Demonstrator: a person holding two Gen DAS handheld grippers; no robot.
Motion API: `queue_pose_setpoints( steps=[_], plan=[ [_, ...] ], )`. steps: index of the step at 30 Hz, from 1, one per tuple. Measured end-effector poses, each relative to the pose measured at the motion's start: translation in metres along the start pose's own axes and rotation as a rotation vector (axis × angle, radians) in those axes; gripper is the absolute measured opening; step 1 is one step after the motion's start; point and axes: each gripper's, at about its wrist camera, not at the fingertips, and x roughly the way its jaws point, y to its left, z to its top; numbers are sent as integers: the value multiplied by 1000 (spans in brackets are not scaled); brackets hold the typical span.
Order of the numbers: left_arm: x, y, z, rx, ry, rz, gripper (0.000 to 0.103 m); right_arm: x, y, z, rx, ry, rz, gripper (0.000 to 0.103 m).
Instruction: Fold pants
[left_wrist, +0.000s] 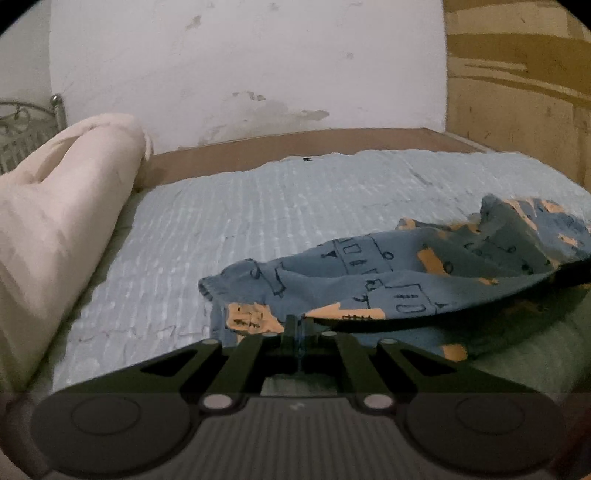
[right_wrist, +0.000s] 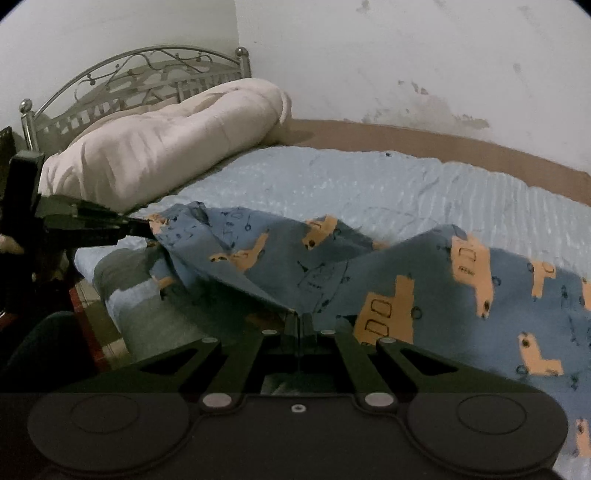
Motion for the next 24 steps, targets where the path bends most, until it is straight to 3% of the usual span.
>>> queue_pose_setpoints(
  steps=[6, 13, 15, 16, 18, 19, 20, 22, 24],
  plan=[
    [-17, 2, -6, -8, -23, 8, 0, -14, 6, 8, -47, -4, -16, 0],
    [3, -3, -23, -17, 59, 38, 0, 8, 14, -11, -100, 86, -30, 0],
    [2, -5, -22, -23, 81, 26, 1, 9, 15, -16, -95, 75, -45, 0],
    [1, -6, -21, -38, 85, 27, 4, 7, 14, -16, -77, 65, -46, 7],
    [-4, -7, -20, -83, 85, 26, 25, 0, 11, -17, -32, 33, -39, 26],
    [-7, -9, -19, -108, 88, 18, 57, -4, 9, -17, -10, 12, -44, 44],
    [-9, -13, -17, -134, 80, 17, 81, -10, 7, -17, 12, -9, -54, 64],
    [-13, -27, -13, -164, 40, 19, 98, -25, -4, -19, 71, -62, -86, 81],
    [-12, -45, -6, -146, 13, -5, 103, -37, -15, -20, 119, -98, -145, 91]
  ],
)
